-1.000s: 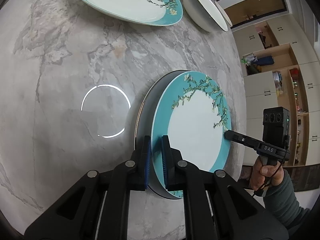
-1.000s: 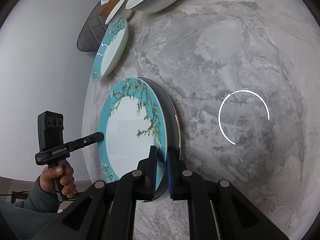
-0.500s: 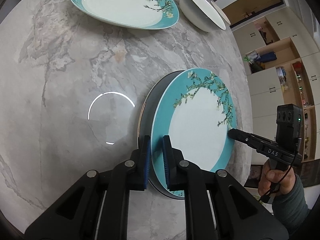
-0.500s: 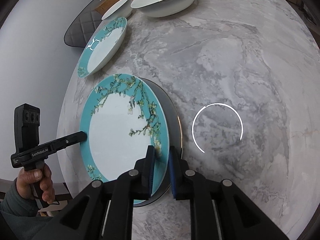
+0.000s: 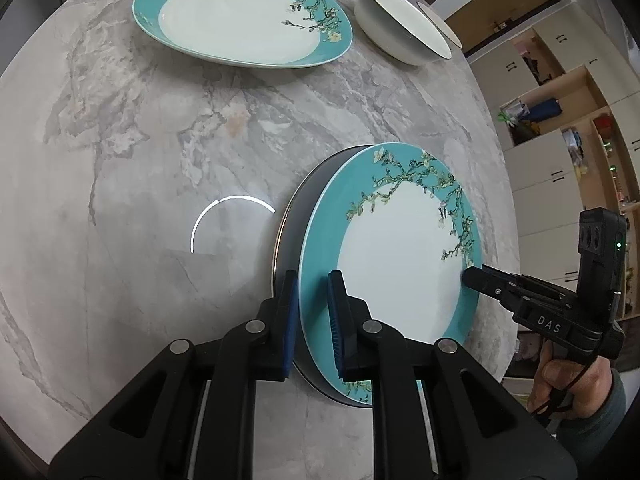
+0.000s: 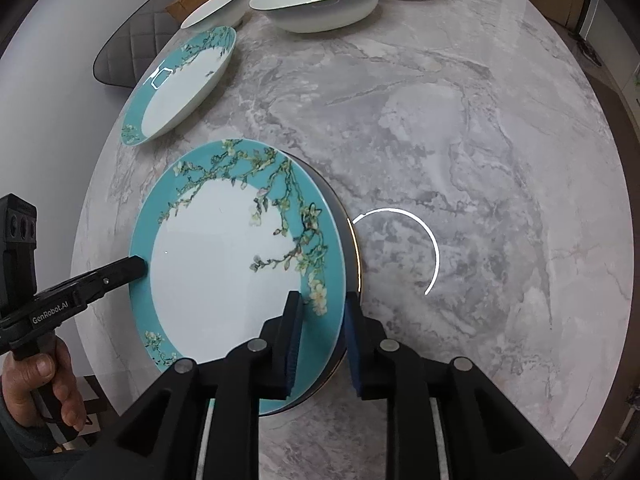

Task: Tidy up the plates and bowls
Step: 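Open both grippers to release the teal plate on the stack, then move to the other teal floral plate and close both grippers on its rim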

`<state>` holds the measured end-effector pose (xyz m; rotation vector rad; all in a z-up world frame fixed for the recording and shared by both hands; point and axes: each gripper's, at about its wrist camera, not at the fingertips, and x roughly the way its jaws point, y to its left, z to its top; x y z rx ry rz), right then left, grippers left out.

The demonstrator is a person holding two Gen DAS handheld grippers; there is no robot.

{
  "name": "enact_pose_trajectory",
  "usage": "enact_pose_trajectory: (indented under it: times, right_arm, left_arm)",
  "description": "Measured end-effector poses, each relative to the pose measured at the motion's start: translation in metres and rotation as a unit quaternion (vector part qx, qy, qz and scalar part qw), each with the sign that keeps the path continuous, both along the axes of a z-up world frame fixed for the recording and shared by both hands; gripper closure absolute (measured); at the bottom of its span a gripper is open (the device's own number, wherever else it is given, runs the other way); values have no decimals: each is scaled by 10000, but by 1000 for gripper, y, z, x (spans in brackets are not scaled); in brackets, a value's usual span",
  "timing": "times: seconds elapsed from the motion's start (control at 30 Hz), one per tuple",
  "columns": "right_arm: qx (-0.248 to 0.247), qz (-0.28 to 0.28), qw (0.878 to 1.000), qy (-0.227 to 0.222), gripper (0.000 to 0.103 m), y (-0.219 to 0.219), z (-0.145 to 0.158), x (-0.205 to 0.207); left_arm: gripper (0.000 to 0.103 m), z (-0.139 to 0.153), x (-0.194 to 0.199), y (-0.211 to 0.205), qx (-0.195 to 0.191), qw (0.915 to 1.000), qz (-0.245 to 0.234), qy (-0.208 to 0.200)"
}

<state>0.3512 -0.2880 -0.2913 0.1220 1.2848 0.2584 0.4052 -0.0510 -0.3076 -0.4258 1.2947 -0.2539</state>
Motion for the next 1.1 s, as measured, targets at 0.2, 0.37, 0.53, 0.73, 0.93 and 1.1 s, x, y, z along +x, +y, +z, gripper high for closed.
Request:
enact_pose_trajectory:
  times: [0.2,0.37,0.53,0.73,0.93,1.1]
  right_arm:
    - [-595,129,9979,-235,70,16,0,-8]
    - [-779,202,9960,-383,63,23,0,-14]
    - [-857,161,9953,-433,60,24,-2,-17]
    - [-1097,203,9923,-545,55,28,-5,-23]
    - [-1129,136,9919,-571,49,29,-6,-26]
    - [-1098,-8,9924,-563,49,24,-5,-29]
  left_arm:
    - [90,0,-3,2,-62,9999,23,-144]
    - [89,-1,-6,2,-90,9997,19,-227]
    - [89,0,-7,2,-63,9997,-41,-247]
    - [89,4,-7,-4,229,9992,-212,-256]
    - [34,14,-8,-11,872,9942,-369,-507]
    - [34,14,-9,-6,884,9946,-321,-450]
